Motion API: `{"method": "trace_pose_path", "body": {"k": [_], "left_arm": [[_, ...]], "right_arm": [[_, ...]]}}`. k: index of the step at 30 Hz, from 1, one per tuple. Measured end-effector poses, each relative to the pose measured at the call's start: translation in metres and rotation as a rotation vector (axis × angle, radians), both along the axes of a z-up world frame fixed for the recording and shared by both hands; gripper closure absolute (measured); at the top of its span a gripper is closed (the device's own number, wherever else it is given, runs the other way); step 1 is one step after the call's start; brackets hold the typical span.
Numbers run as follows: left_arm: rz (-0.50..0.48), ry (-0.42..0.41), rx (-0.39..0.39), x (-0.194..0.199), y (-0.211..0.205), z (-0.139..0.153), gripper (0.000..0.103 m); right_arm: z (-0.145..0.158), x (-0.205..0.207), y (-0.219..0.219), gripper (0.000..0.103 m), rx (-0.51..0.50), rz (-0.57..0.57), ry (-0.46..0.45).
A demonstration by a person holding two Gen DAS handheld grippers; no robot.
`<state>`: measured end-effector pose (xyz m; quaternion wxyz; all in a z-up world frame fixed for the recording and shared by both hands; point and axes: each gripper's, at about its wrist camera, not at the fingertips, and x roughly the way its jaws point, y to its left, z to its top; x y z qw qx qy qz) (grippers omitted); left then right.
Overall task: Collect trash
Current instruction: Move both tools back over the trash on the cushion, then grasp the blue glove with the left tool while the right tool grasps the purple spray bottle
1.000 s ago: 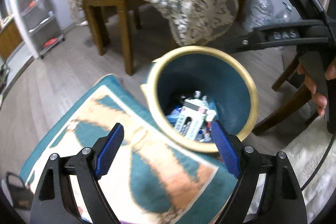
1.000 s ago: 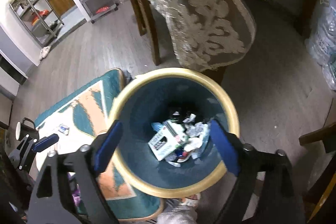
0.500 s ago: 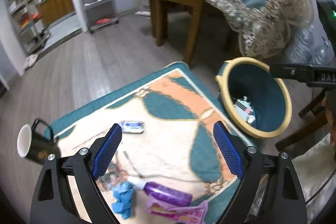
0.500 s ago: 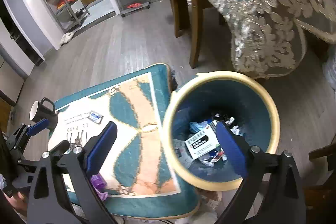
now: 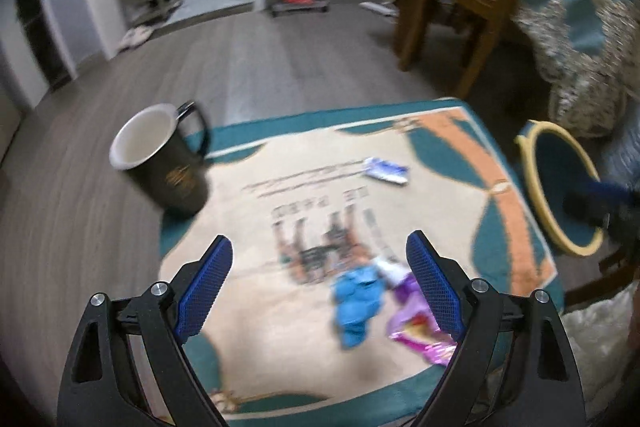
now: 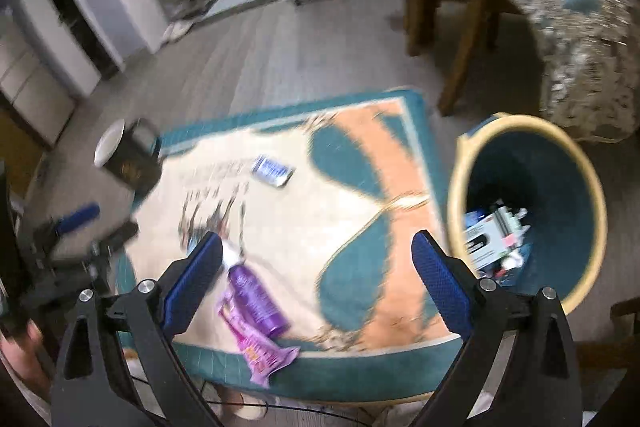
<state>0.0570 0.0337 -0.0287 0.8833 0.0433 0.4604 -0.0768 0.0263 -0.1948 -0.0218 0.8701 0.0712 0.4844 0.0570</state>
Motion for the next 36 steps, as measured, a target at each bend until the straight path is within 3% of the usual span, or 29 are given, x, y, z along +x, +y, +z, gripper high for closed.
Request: {"method": "trace_pose_path", "body": {"k": [4, 8, 14, 18, 28, 36], "left_arm": [[0.065, 0.029, 0.006, 0.005, 0.022, -0.007, 0.014], [0.076, 0.049, -0.011, 0.005, 0.031, -0.012, 0.014], [0.095, 0.129, -0.063, 0.009, 0.037, -0.029, 0.014], [0.086, 0.136, -0.054, 0.01, 0.032, -0.031, 0.014], [0.086, 0.156, -0.034, 0.01, 0.032, -0.038, 0.015], [-0.028, 0.229, -0.05, 0.006, 0.005, -0.056, 0.027]], "right_arm": [[-0.043, -0.008, 0.032, 0.011, -0.013, 0.048, 0.101], [-0.072, -0.006, 0.058, 0.04, -0.063, 0.157, 0.154], [-0.094, -0.006, 0.076, 0.063, -0.056, 0.259, 0.206], [-0.105, -0.005, 0.082, 0.065, -0.069, 0.292, 0.248], [-0.121, 0.015, 0.082, 0.068, -0.06, 0.316, 0.254], [-0.105, 0.016, 0.068, 0.07, -0.039, 0.259, 0.2]]}}
